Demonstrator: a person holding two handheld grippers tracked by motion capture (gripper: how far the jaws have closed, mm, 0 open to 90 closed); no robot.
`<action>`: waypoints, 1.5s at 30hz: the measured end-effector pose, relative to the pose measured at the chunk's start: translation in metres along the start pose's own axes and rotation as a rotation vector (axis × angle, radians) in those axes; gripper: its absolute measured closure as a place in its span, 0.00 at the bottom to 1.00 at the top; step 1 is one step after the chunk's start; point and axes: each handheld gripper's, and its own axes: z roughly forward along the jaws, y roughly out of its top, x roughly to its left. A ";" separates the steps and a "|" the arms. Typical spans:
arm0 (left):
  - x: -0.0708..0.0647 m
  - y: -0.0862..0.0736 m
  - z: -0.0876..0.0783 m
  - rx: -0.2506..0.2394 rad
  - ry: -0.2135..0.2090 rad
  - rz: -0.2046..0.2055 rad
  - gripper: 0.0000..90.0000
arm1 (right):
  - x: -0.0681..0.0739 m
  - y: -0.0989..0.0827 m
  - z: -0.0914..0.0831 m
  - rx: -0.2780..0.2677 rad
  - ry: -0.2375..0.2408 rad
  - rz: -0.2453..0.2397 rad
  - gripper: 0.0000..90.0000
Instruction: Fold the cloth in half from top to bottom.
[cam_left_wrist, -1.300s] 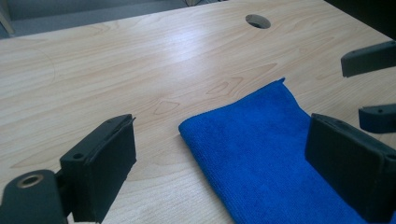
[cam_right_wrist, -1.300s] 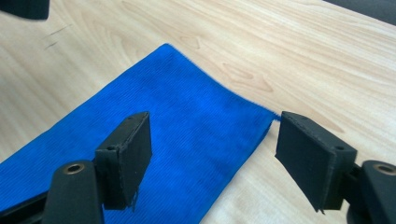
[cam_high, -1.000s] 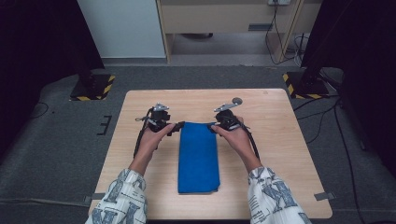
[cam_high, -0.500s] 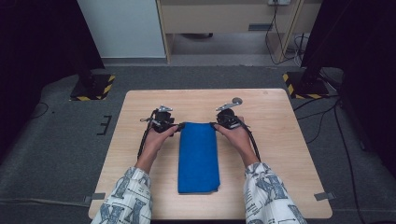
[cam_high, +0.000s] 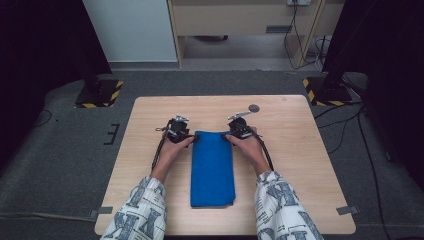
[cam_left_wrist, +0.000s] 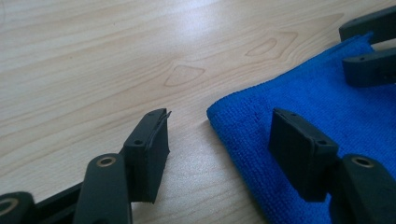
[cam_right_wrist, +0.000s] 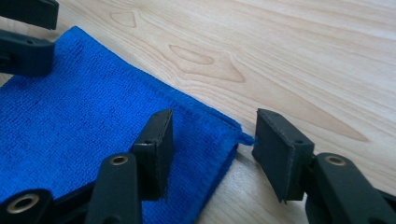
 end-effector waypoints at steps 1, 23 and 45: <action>0.000 -0.001 0.002 0.006 0.001 0.003 0.42 | 0.000 0.000 0.000 -0.002 0.002 0.004 0.51; -0.022 -0.002 -0.008 -0.049 -0.014 0.029 0.94 | 0.010 -0.003 -0.011 -0.060 0.057 -0.020 0.97; -0.042 0.015 -0.056 -0.148 0.002 0.093 0.97 | 0.025 0.010 -0.063 -0.164 0.067 -0.078 0.97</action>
